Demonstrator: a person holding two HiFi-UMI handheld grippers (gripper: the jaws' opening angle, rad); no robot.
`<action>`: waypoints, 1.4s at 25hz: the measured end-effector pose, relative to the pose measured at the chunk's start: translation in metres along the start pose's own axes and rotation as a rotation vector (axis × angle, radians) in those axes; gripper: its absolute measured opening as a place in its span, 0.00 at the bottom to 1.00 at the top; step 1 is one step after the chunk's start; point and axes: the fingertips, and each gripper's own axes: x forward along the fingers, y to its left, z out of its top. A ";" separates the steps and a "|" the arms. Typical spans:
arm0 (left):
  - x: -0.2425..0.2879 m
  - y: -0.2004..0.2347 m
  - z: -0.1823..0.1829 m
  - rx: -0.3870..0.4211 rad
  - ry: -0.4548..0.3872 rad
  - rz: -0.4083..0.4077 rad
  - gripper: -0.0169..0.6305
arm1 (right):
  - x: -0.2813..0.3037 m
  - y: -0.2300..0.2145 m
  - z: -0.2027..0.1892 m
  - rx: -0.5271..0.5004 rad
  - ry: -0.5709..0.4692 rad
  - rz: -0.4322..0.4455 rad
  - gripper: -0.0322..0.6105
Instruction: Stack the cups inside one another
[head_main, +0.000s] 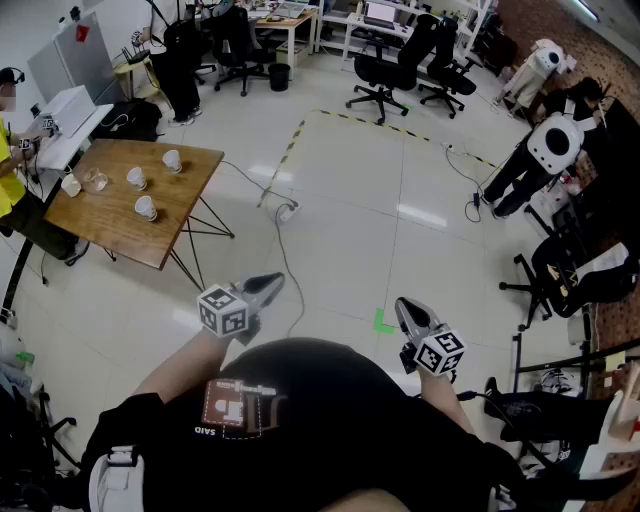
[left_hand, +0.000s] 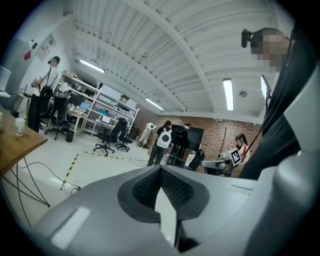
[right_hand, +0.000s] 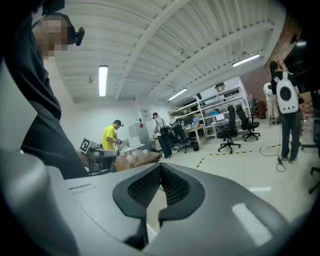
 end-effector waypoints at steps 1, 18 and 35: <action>0.004 -0.004 -0.001 0.000 -0.003 0.005 0.03 | -0.003 -0.005 0.000 -0.007 0.001 0.005 0.07; 0.040 0.043 0.009 -0.037 -0.023 0.001 0.03 | 0.051 -0.037 0.018 -0.050 0.046 0.028 0.07; 0.098 0.273 0.110 0.031 0.013 -0.138 0.03 | 0.258 -0.056 0.088 -0.032 0.020 -0.111 0.07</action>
